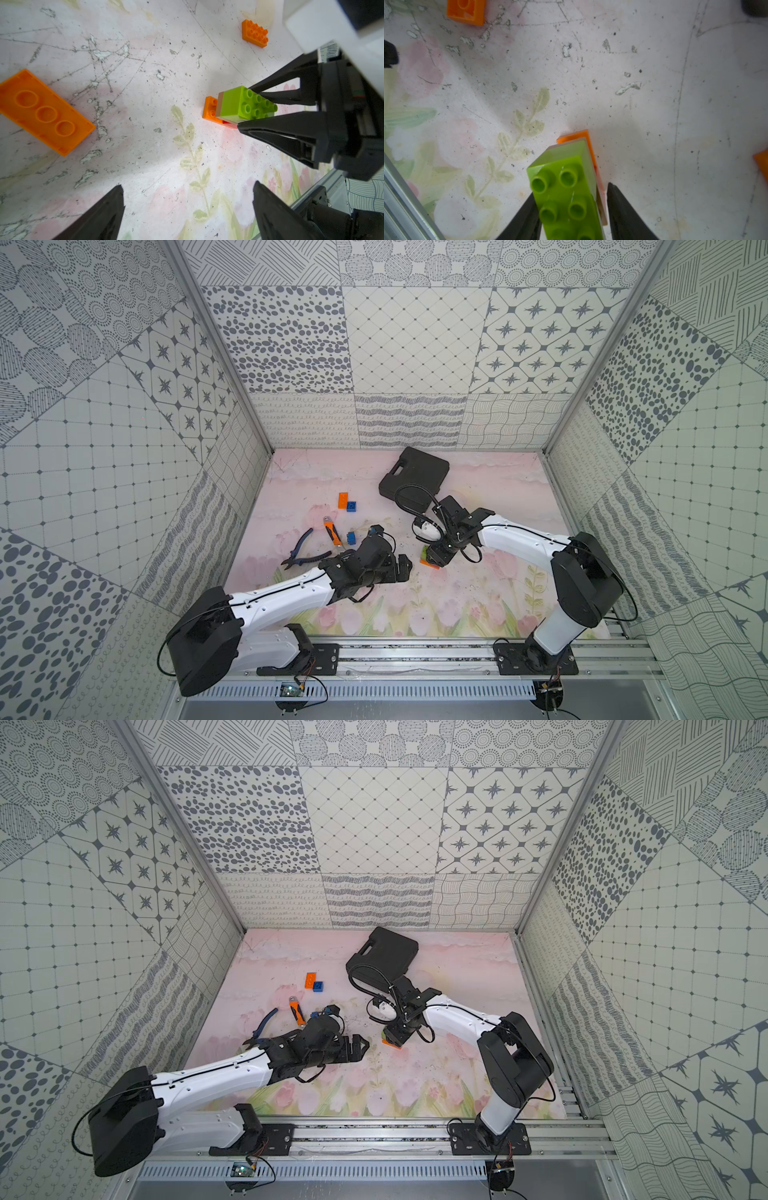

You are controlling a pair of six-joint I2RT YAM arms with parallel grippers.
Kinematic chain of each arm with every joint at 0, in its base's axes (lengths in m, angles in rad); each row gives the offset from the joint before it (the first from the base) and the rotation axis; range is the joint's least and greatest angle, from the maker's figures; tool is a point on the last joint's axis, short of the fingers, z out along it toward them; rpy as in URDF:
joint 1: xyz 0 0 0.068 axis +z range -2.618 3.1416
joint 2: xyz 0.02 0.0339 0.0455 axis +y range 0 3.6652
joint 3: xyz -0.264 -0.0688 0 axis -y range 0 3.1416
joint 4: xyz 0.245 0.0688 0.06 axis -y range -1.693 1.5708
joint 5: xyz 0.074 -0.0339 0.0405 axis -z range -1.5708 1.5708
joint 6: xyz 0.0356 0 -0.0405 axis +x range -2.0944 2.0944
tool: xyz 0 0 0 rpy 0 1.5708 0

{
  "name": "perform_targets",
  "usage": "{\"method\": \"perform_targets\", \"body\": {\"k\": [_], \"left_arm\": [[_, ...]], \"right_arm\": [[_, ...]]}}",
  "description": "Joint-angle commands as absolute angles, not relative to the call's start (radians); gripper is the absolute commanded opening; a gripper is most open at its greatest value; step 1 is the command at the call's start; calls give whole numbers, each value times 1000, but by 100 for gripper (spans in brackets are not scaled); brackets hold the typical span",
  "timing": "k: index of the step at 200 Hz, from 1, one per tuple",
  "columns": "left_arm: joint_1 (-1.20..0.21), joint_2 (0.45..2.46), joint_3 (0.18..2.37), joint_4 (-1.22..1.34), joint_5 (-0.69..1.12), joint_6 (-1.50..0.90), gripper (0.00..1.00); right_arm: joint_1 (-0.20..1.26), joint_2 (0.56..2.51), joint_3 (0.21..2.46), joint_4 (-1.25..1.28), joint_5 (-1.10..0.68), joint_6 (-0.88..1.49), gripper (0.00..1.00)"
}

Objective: Assemble the number 5 with lego
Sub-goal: Adjust the lego brick at the center of the board.

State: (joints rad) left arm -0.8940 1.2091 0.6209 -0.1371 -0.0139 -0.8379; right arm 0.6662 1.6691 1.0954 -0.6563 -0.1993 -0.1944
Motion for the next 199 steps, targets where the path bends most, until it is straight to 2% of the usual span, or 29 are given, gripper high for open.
{"method": "perform_targets", "body": {"k": [1,74,157,199], "left_arm": [[-905,1202,635,-102,-23,-830,100],[-905,1171,635,-132,-56,-823,100],[-878,1041,620,-262,-171,-797,100],[-831,990,610,-301,-161,-776,100]], "right_arm": [[670,1682,1124,-635,-212,-195,47],[668,1706,1174,-652,-280,-182,29],[663,1804,1306,-679,-395,-229,32],[660,1871,1388,-738,-473,-330,34]]}}
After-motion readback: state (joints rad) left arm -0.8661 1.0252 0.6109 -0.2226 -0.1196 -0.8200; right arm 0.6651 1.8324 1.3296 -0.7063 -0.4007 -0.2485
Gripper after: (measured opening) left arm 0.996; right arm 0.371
